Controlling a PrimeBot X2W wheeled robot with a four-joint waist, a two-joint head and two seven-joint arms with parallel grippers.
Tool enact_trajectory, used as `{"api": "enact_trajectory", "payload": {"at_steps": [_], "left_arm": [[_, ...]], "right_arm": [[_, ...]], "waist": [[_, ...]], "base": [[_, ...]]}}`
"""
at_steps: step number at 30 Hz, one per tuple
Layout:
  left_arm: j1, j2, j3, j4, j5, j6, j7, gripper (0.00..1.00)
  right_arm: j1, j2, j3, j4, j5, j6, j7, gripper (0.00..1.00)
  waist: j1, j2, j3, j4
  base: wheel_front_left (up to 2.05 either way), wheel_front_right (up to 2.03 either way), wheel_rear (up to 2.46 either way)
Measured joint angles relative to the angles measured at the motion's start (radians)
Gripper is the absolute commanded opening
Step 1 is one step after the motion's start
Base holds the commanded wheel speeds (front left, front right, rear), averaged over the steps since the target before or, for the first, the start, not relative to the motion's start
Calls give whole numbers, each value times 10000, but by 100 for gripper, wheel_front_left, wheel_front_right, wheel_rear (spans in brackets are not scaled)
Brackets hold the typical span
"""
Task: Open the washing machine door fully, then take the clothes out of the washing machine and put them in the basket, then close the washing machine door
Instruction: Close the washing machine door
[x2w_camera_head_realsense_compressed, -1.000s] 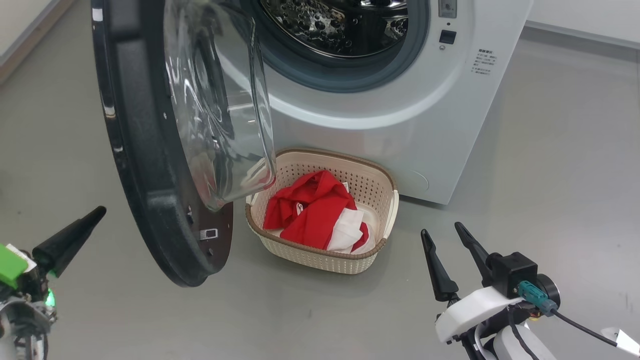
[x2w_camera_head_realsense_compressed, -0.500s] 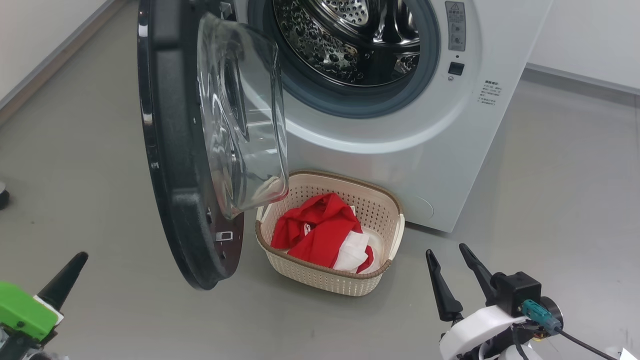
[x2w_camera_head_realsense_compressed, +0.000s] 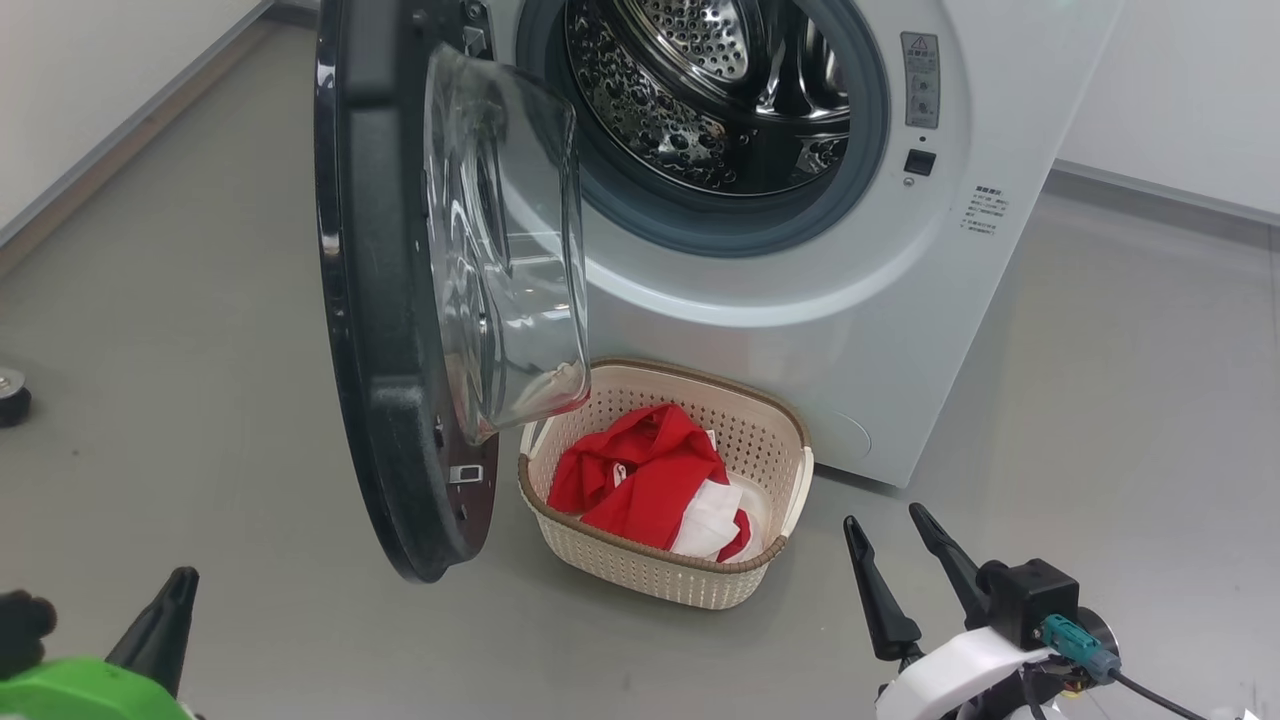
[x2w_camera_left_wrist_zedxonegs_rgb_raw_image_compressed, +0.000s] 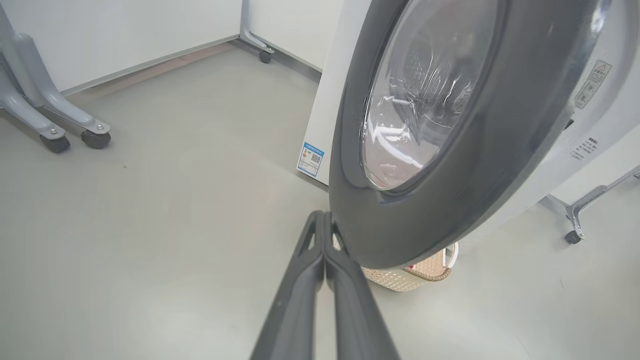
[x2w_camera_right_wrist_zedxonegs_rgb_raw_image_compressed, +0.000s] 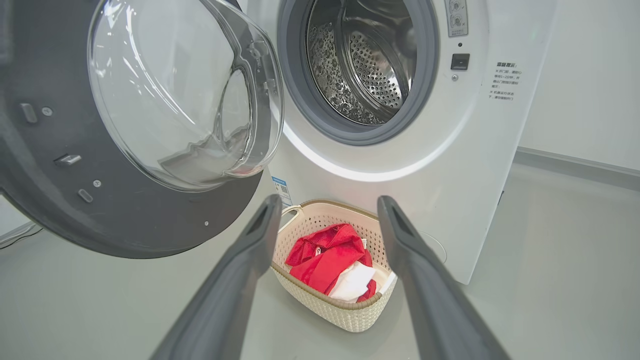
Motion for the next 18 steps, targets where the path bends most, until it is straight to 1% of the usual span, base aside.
{"api": "enact_trajectory", "payload": {"at_steps": [2, 5, 13, 18], "left_arm": [[234, 109, -276, 59, 351, 2, -600, 0], [487, 495, -629, 121, 1078, -2, -1507, 0], [727, 512, -1143, 884, 1971, -42, -3632, 0], [759, 493, -1354, 1432, 2307, -44, -4617, 0]], "right_arm": [[43, 2, 0, -15, 0, 2, 0, 100], [71, 4, -4, -42, 0, 2, 0, 100], [83, 4, -25, -88, 0, 2, 0, 100], [83, 6, -29, -121, 0, 2, 0, 100]], "waist": [[0, 0, -3, -11], [0, 0, 9, -35], [0, 0, 110, -87], [0, 0, 149, -100]], "base": [[0, 0, 0], [0, 0, 0], [0, 0, 0], [0, 0, 0]]}}
